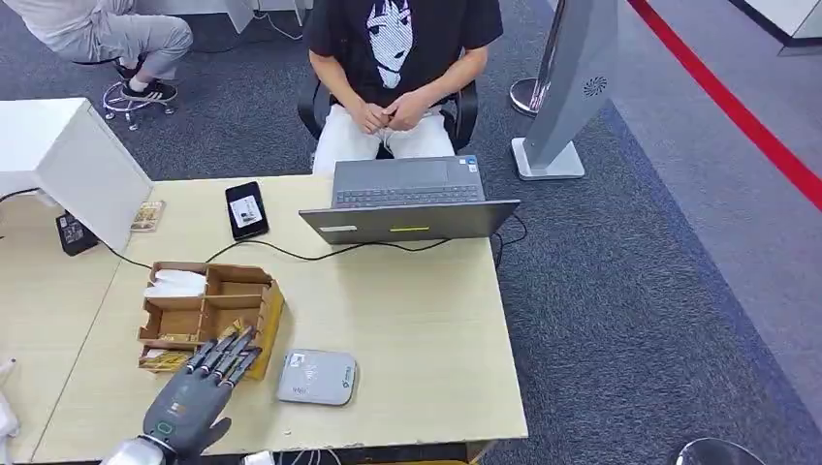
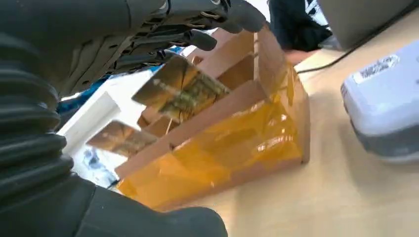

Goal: Pass the card to the sensor for recognition and then transmit it.

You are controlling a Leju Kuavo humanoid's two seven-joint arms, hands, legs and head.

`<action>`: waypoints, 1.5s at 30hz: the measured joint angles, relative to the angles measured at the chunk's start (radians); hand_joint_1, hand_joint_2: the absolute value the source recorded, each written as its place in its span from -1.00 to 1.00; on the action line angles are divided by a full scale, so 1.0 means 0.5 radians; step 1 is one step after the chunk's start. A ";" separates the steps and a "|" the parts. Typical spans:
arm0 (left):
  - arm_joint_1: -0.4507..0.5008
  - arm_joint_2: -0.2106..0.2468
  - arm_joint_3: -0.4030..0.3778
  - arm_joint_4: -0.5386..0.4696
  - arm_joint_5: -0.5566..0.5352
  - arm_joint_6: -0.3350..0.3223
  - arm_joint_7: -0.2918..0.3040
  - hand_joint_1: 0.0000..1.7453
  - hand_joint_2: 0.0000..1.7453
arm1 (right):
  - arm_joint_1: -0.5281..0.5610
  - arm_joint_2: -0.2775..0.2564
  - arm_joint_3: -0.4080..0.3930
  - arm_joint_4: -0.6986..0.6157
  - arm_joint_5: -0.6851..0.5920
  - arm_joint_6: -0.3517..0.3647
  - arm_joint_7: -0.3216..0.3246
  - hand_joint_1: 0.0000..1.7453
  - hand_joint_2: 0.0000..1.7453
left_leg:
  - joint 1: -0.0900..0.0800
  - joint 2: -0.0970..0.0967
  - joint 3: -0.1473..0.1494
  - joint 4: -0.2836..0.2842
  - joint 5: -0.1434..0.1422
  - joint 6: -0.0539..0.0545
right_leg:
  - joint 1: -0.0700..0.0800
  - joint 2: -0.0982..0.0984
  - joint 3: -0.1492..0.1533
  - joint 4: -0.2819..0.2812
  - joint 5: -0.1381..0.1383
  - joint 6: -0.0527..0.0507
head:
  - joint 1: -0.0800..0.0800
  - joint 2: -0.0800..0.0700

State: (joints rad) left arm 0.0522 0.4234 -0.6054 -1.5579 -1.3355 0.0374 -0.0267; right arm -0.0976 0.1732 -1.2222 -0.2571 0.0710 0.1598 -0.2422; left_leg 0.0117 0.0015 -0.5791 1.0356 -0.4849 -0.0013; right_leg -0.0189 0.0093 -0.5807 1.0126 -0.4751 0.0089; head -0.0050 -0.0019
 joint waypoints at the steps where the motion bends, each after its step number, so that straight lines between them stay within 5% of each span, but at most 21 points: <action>1: 0.010 0.002 0.004 0.000 0.005 0.001 0.002 -1.00 1.00 | 0.000 -0.001 0.000 0.000 0.000 0.000 0.000 -1.00 1.00 | 0.000 0.000 0.000 0.000 0.000 0.000 | 0.000 0.000 0.000 0.000 0.000 0.000 | 0.000 0.000; 13: 0.049 0.002 0.039 0.000 0.014 0.012 0.010 -1.00 1.00 | 0.000 -0.002 0.000 0.001 -0.005 0.001 -0.001 -1.00 1.00 | 0.000 -0.001 0.000 0.000 0.000 0.000 | 0.000 -0.001 0.000 0.000 0.000 0.000 | 0.000 0.000; 23: 0.166 -0.124 0.145 -0.115 -0.152 0.368 0.082 -1.00 1.00 | 0.002 -0.002 -0.008 -0.001 -0.069 -0.033 -0.026 -1.00 1.00 | 0.000 -0.001 0.000 0.000 0.000 0.000 | 0.000 -0.001 0.000 -0.001 0.000 0.000 | 0.000 0.000; 28: 0.165 -0.301 0.258 -0.133 -0.386 0.667 0.074 -1.00 1.00 | 0.003 -0.002 -0.007 -0.005 -0.061 -0.021 -0.043 -1.00 1.00 | -0.001 -0.001 0.000 0.000 0.000 0.000 | 0.000 -0.002 0.001 -0.001 0.001 0.000 | 0.000 0.000; 37: 0.165 -0.506 0.461 0.023 -0.391 0.665 -0.017 -1.00 1.00 | 0.004 0.002 -0.007 -0.009 -0.060 -0.035 -0.044 -1.00 1.00 | 0.000 -0.001 0.001 0.000 0.000 0.000 | 0.000 -0.002 0.001 -0.001 0.001 0.000 | 0.000 0.000; 45: 0.136 -0.572 0.556 0.237 -0.343 0.590 -0.018 -1.00 1.00 | 0.004 0.001 -0.007 -0.009 -0.043 -0.014 -0.041 -1.00 1.00 | 0.000 -0.001 0.000 0.000 0.000 0.000 | 0.000 -0.002 0.000 -0.001 0.001 0.000 | 0.000 0.000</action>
State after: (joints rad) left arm 0.1202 0.1373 -0.3273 -1.4392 -1.5072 0.3323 -0.0355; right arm -0.0957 0.1736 -1.2257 -0.2617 0.0496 0.1530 -0.2628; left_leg 0.0116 0.0010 -0.5789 1.0357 -0.4848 -0.0013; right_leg -0.0190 0.0085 -0.5805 1.0121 -0.4747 0.0089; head -0.0050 -0.0019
